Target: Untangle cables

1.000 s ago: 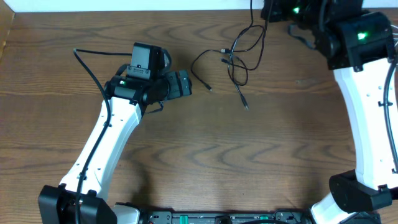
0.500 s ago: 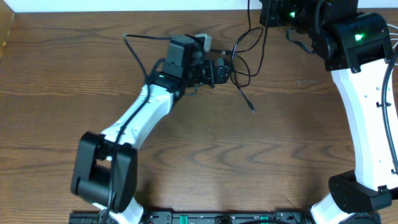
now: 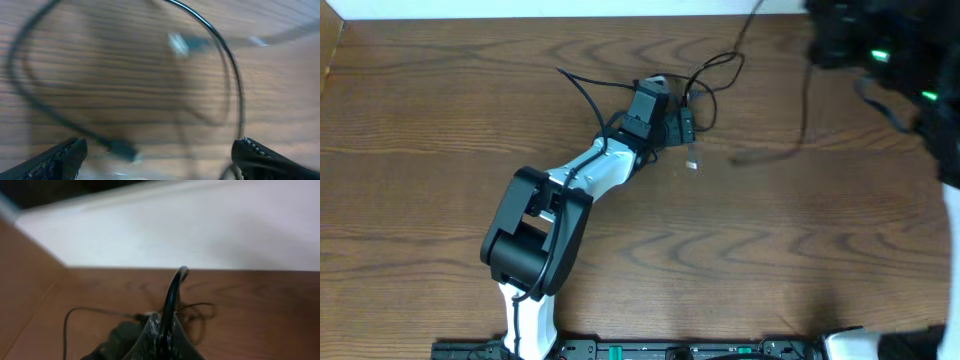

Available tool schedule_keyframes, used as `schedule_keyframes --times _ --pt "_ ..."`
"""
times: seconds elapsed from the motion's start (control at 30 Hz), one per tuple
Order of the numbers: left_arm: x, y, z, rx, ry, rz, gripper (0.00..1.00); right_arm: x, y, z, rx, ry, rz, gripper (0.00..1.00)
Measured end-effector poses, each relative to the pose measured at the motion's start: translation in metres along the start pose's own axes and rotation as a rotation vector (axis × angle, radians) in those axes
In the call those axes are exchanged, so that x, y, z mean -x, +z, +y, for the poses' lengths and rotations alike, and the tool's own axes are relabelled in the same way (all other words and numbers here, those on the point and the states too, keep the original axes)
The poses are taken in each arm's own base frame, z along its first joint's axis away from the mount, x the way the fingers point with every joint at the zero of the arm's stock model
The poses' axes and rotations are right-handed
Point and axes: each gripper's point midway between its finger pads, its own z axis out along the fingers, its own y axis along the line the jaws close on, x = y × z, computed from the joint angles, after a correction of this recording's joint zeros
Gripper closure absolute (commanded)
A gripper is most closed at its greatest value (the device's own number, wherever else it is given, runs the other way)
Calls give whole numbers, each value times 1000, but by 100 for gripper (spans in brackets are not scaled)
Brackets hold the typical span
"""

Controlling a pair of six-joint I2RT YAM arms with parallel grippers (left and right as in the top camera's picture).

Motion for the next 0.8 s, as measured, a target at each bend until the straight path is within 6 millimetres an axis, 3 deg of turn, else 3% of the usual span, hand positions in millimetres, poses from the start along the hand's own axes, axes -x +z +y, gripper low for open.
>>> schedule_keyframes --times 0.13,0.2,0.27,0.37,0.5,0.53,0.8 --pt "2 -2 27 91 -32 3 3 25 -54 -37 -105 49 -120 99" --pt "2 -4 44 136 -51 15 19 31 -76 -59 -160 84 -157 99" --pt "1 -5 55 164 -67 26 31 33 -84 -75 -185 111 -166 99" --pt "1 -7 69 194 -79 38 37 34 -88 -97 -205 151 -161 99" --pt "6 -9 80 215 -97 31 86 30 -83 -114 -186 196 -128 99" --pt "6 -9 81 216 -97 30 92 28 -81 -117 -182 205 -121 99" --pt "1 -19 99 258 -12 86 92 24 -85 -142 -239 250 -110 99"
